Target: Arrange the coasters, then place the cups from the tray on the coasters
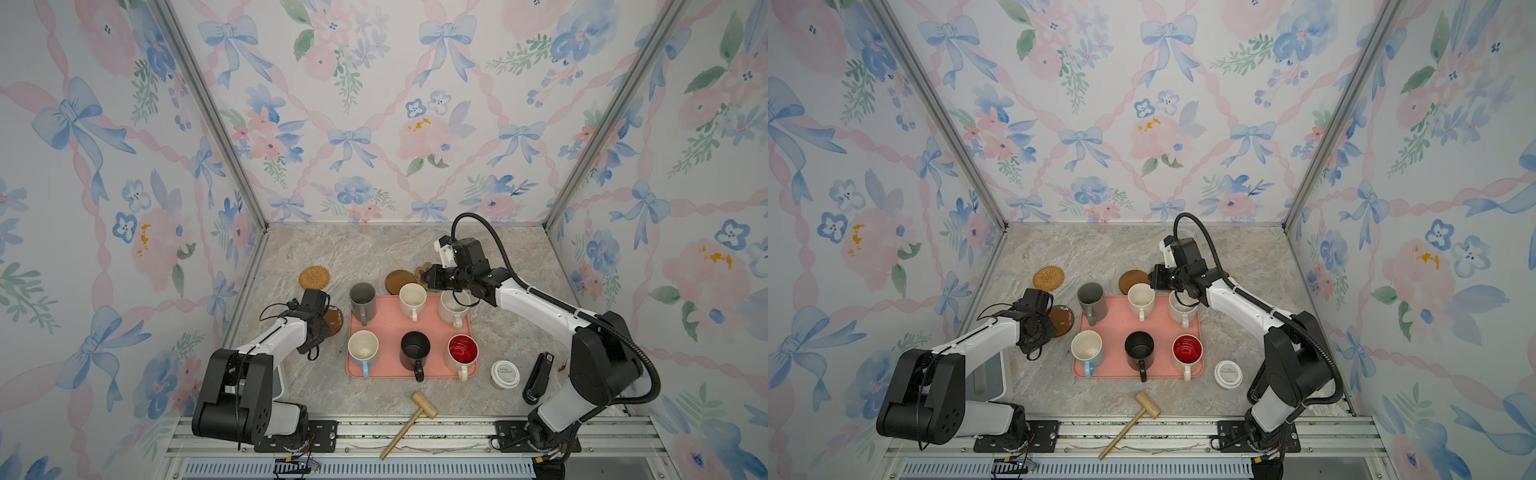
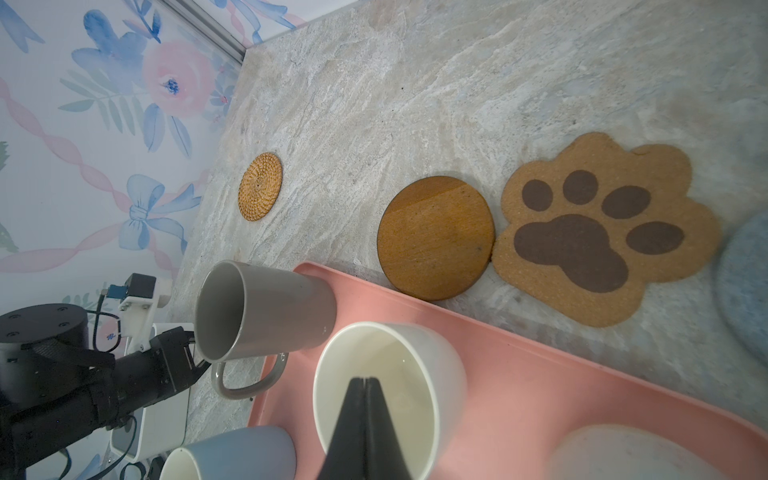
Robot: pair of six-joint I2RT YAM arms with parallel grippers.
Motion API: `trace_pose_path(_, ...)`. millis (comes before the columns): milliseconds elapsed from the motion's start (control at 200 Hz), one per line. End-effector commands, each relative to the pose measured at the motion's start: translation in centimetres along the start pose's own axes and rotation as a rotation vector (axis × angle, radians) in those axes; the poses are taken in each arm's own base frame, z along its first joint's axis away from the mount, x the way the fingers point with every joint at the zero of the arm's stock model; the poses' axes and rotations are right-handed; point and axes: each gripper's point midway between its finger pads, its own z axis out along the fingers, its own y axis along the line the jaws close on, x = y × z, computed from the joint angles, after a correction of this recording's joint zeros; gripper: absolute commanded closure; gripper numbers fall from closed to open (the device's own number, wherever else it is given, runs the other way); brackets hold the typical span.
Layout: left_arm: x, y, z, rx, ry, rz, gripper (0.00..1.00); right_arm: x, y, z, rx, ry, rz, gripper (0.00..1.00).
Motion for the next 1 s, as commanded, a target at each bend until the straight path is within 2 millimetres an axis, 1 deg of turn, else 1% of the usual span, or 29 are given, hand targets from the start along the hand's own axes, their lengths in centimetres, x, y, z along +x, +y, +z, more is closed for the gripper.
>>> trace_pose_path(0, 1.2, -0.5, 0.9, 0.025, 0.070, -0.011, 1.00, -0.8, 0.3, -0.1, -0.008, -0.016, -0.014, 1.00)
trace_pose_path(195, -0.3, -1.7, 0.8, 0.040, 0.043, -0.017, 1.00, -0.9, 0.2, -0.1, -0.007, -0.019, -0.012, 1.00)
trace_pose_path(360, -0.7, -3.2, 1.4, 0.076, 0.055, -0.021, 1.00, -0.9, 0.1, 0.0, -0.005, -0.016, -0.012, 1.00)
trace_pose_path(460, -0.7, -3.4, 2.1, 0.062, 0.066, -0.013, 1.00, -0.9, 0.1, 0.0, -0.003, -0.015, -0.012, 1.00)
trace_pose_path(470, -1.4, -4.1, 1.8, 0.076, 0.051, -0.014, 1.00, -0.9, 0.0, 0.0, -0.002, -0.015, -0.012, 1.00)
trace_pose_path(490, -1.8, -4.3, 1.8, 0.080, 0.045, -0.015, 1.00, -0.8, -0.1, 0.0, 0.000, -0.014, -0.010, 1.00)
trace_pose_path(835, -3.7, -7.0, 3.2, 0.110, 0.031, -0.005, 1.00, -0.8, -0.5, -0.2, 0.016, -0.012, -0.008, 1.00)
trace_pose_path(995, -4.9, -8.3, 3.4, 0.138, 0.010, 0.019, 1.00, -0.6, -0.6, -0.4, 0.025, -0.005, -0.009, 1.00)
